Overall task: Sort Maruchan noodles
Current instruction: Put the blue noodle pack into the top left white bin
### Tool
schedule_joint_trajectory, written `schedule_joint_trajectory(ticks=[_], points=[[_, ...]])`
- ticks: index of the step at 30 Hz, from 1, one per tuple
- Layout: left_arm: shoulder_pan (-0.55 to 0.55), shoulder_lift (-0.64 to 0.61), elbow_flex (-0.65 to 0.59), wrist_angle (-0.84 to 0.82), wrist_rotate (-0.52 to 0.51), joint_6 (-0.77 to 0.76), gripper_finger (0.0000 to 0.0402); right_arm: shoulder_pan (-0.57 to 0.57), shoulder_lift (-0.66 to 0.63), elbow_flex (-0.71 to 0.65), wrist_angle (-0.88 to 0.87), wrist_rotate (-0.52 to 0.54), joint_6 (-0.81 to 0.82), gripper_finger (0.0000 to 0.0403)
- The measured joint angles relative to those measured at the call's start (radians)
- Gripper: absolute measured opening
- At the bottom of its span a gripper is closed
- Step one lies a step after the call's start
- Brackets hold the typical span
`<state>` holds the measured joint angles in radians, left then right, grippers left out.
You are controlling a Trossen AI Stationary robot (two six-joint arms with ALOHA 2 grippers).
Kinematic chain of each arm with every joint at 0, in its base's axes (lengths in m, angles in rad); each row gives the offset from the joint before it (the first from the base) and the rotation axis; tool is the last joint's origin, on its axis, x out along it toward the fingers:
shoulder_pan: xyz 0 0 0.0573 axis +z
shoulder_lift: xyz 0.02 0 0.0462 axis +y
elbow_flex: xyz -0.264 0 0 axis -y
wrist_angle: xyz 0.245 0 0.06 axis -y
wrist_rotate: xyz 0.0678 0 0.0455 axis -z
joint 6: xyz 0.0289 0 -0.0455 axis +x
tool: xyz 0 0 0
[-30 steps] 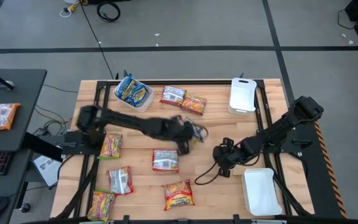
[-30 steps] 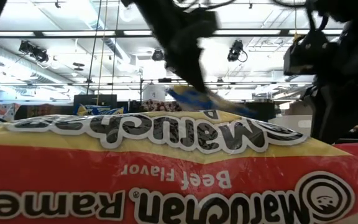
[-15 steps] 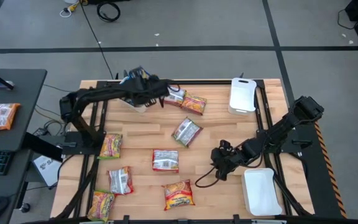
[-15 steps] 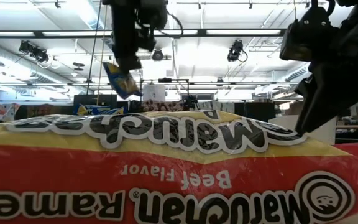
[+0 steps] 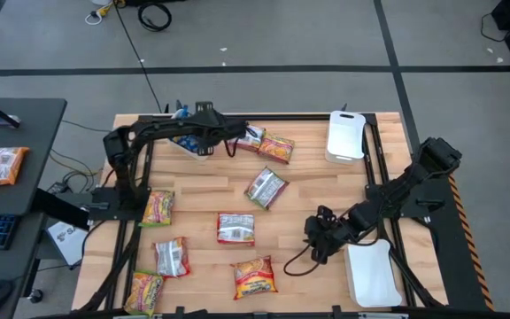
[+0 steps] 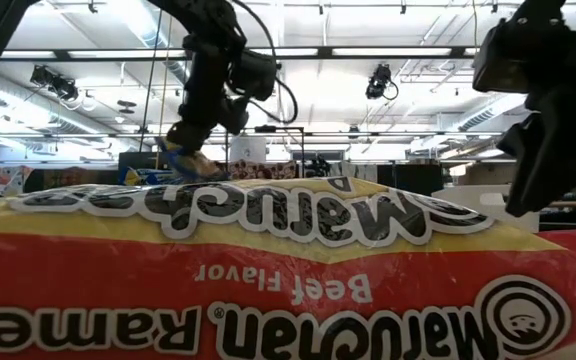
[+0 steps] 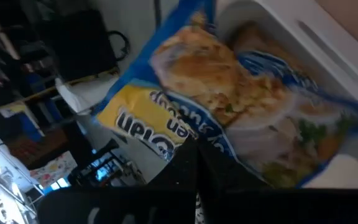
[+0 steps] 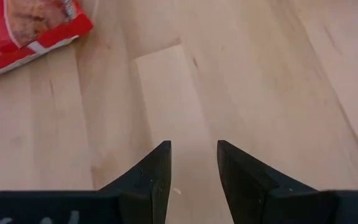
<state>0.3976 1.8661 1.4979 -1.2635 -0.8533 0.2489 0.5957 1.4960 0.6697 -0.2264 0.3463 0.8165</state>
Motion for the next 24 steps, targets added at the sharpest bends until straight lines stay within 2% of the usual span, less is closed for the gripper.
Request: schedule_joint_trajectory(ticks=[3, 11, 15, 20, 24], points=[[-0.014, 0.0, 0.0, -0.062, 0.028, -0.03, 0.0001, 0.012, 0.0, 0.0, -0.006, 0.0, 0.001, 0.0135], [-0.067, 0.0, -0.002, -0.038, 0.016, -0.002, 0.0001, 0.01, 0.0, 0.0, -0.021, 0.054, -0.014, 0.0135], [-0.039, 0.0, -0.085, 0.049, -0.072, 0.102, 0.0001, 0.005, 0.001, 0.0, -0.022, 0.052, -0.024, 0.0135], [-0.01, 0.0, -0.225, 0.129, -0.028, 0.098, 0.0001, 0.006, 0.001, 0.0, -0.021, 0.026, -0.008, 0.0135], [-0.018, 0.0, -0.304, 0.156, -0.034, 0.094, 0.0003, 0.006, 0.001, 0.0, -0.021, 0.026, -0.008, 0.0135]])
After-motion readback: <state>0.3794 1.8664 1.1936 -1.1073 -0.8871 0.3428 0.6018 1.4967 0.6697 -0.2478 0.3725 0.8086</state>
